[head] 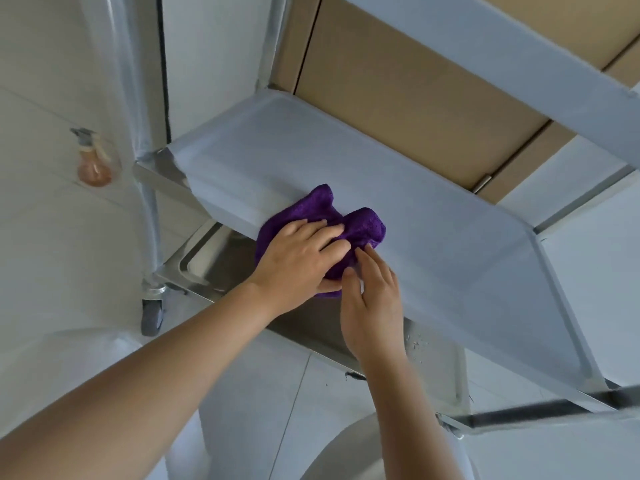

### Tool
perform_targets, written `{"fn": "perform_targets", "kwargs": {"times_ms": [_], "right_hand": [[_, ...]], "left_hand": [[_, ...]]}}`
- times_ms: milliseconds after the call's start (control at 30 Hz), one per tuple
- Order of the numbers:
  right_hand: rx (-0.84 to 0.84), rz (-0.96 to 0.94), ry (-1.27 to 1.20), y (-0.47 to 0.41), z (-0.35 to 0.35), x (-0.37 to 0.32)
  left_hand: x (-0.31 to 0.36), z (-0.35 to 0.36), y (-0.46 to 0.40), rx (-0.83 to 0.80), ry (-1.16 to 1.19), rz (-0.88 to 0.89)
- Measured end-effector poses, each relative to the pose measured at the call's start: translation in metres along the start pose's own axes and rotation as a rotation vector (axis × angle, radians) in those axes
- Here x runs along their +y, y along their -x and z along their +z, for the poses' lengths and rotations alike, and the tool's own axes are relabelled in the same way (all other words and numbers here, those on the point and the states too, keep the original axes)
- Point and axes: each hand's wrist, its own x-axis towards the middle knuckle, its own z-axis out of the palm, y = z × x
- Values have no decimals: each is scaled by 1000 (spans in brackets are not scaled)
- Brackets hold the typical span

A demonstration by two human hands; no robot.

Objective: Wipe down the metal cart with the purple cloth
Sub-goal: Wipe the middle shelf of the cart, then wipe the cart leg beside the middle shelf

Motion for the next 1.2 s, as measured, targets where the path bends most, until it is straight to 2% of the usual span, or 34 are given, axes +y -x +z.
{"fn": "perform_targets", "kwargs": {"times_ms": [367,600,667,733,833,900,967,1000,1067,1133,1200], "right_hand": [[-255,-202,232,-29,40,-68],[-334,-331,231,-43,60,-96],[-336,-370,197,-46,64,-104],[-348,-425,116,-49,69,-112],[-311,-504,-32,-55,78,-127],[-290,-493,16,-68,86,-134],[-332,-460,212,-85,97,-139],[-361,-453,310,-92,103,-139],[-413,-466,435,-97,114,-137],[-420,-507,522,-92,121,-133],[-413,-525,537,-89,122,-130]], "left_hand": [[-75,-27,32,116,0,-238],[-114,-41,51,139,91,-300],[-120,-47,55,198,170,-345],[-119,-59,61,310,344,-467],[-122,-85,71,626,644,-871],[-131,-108,76,880,913,-1177],[-143,-134,79,1060,1176,-1289],[-148,-145,79,1117,1281,-1250],[-153,-162,74,1124,1360,-1111],[-152,-172,56,1063,1320,-997],[-147,-175,32,963,1180,-951]]}}
